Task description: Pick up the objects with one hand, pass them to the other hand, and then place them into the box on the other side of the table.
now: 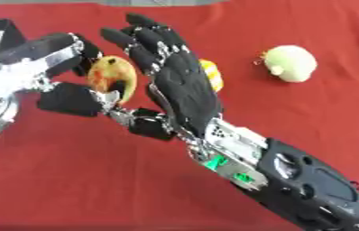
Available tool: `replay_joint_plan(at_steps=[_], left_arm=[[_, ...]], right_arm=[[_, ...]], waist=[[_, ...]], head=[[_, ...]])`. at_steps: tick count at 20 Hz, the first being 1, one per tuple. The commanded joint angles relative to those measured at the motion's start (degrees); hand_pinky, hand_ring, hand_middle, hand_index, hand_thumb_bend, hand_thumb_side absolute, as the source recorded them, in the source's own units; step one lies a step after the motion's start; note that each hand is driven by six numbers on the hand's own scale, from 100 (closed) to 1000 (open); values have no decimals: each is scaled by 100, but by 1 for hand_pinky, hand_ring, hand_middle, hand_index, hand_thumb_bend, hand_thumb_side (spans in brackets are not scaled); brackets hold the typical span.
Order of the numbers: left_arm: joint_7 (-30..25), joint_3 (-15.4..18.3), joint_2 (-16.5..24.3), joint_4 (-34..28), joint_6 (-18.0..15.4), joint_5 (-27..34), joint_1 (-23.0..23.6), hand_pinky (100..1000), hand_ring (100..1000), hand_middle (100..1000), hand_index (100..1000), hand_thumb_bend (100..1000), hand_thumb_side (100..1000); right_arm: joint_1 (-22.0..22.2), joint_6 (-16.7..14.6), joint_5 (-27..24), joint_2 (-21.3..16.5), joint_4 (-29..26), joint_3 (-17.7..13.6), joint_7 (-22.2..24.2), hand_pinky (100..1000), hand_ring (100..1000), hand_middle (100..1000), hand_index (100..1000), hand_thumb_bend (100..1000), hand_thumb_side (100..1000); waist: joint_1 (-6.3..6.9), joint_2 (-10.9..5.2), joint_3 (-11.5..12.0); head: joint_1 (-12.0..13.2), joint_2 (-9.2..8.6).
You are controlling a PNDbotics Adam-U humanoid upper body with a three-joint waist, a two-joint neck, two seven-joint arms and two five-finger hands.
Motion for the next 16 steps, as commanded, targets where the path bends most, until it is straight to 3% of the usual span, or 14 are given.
replay_joint_plan(at_steps=[1,6,10,16], left_arm=[[-484,128,297,90,656,-57,0,736,622,554,397,100,249],[-198,364,596,13,656,38,146,735,621,554,399,100,247],[83,721,900,-65,656,224,353,732,616,550,402,100,245],[544,1110,1338,-15,656,557,593,739,617,552,404,100,245]], right_arm=[[-43,50,97,-109,-125,-114,51,801,882,705,858,541,200],[-26,39,98,-129,-125,-121,65,798,881,704,856,529,186],[-1,5,19,-151,-125,-126,42,791,872,692,845,563,103],[20,-29,-248,-173,-125,-199,-3,780,856,661,818,538,100]], waist=[[10,-119,-8],[33,-134,-27],[45,-133,-40],[65,-120,-66]], head=[[30,-67],[58,-60],[65,-55],[172,-68]])
